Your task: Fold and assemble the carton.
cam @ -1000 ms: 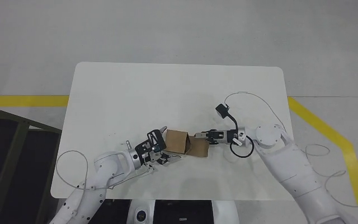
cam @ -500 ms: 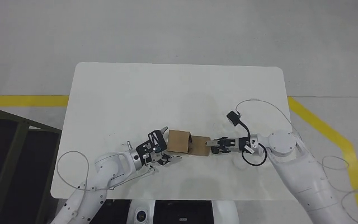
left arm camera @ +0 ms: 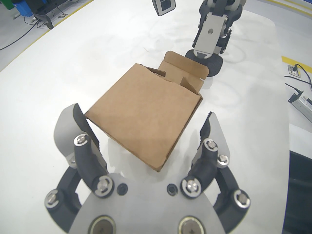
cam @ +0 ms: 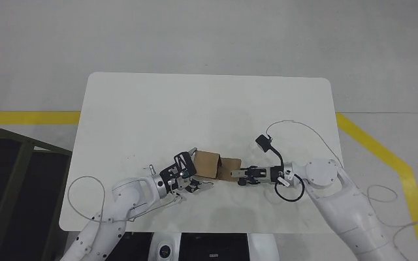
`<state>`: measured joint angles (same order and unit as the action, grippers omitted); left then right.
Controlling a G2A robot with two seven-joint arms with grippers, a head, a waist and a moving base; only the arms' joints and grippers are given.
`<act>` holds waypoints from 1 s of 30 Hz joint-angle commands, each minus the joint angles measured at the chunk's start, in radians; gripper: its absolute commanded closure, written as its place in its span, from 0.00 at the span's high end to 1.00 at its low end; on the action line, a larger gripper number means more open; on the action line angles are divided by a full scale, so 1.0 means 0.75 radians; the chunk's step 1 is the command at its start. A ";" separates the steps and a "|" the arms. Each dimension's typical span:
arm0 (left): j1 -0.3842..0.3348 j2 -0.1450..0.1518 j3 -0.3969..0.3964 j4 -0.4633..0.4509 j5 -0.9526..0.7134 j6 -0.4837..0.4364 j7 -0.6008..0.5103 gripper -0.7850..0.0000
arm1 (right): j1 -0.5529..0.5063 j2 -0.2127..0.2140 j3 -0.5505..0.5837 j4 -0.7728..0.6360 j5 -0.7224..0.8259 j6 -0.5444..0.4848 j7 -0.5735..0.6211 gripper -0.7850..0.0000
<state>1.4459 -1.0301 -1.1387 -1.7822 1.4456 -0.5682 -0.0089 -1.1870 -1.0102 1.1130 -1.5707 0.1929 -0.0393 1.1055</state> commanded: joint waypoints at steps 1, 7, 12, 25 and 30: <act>0.000 0.000 0.000 -0.001 0.000 -0.002 -0.001 1.00 | 0.008 -0.003 -0.005 -0.009 0.018 -0.006 -0.002 0.45; -0.002 -0.002 0.005 -0.002 -0.002 -0.004 -0.003 1.00 | 0.039 -0.019 -0.054 -0.016 0.076 -0.036 -0.019 0.45; -0.005 -0.003 0.006 -0.001 0.002 -0.005 -0.001 1.00 | 0.072 -0.037 -0.106 0.017 0.124 -0.069 -0.040 0.44; -0.006 -0.005 0.003 -0.002 0.003 -0.009 -0.005 1.00 | 0.103 -0.064 -0.166 0.122 0.176 -0.180 -0.083 0.38; -0.004 -0.004 0.001 -0.001 0.003 -0.015 -0.005 1.00 | 0.106 -0.067 -0.171 0.132 0.173 -0.187 -0.080 0.33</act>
<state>1.4424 -1.0335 -1.1375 -1.7835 1.4480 -0.5789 -0.0119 -1.1074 -1.0605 0.9848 -1.4721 0.3232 -0.1788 1.0455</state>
